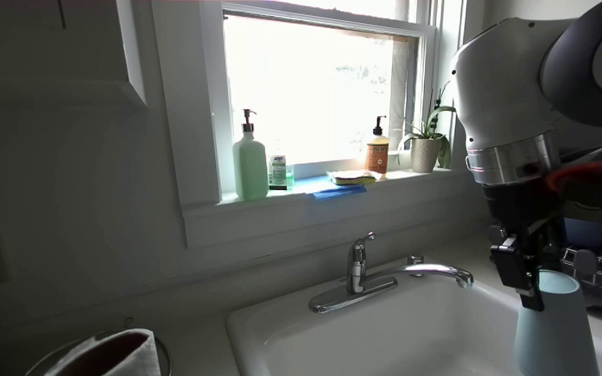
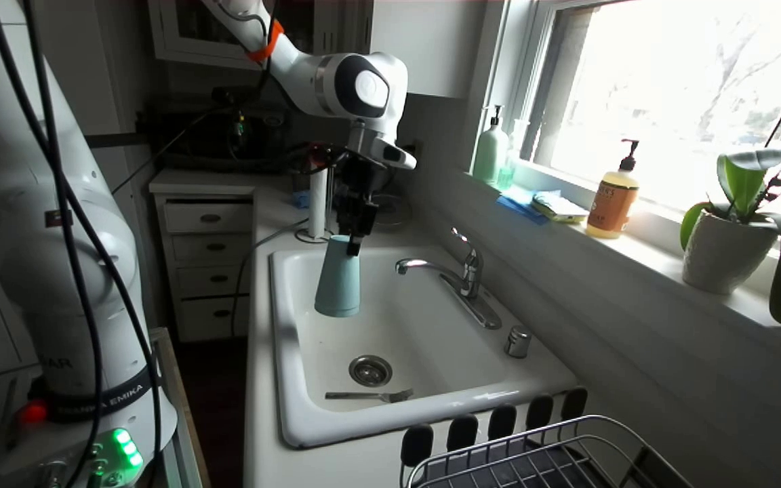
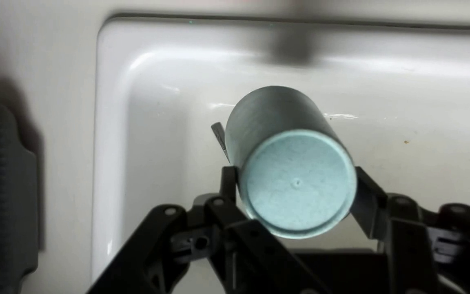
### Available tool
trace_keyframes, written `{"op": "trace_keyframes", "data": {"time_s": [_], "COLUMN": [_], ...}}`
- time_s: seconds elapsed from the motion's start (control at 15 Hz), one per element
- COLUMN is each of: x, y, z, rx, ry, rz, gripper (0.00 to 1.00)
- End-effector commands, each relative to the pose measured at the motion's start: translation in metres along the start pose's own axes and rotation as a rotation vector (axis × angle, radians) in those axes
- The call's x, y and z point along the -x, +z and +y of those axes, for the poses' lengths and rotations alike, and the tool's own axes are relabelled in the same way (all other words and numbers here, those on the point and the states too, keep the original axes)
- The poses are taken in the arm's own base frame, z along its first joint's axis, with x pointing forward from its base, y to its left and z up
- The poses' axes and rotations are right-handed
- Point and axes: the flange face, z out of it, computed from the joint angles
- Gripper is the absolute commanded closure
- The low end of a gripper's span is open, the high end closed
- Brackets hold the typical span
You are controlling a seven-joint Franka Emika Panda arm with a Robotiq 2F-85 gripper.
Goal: Place the cup from the sink on the dishrack
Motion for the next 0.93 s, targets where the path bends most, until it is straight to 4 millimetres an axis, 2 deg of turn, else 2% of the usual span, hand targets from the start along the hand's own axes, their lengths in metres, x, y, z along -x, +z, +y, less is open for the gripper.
{"op": "trace_keyframes", "data": {"time_s": [0.0, 0.13, 0.33, 0.87], "x": [0.000, 0.001, 0.002, 0.011], "y": [-0.009, -0.014, -0.021, -0.039], "z": [0.001, 0.010, 0.034, 0.132], "rx": [0.069, 0.126, 0.181, 0.227], "ry": [-0.029, -0.022, -0.012, 0.088], "rz": [0.015, 0.023, 0.003, -0.031], "gripper": [0.58, 0.58, 0.58, 0.58]}}
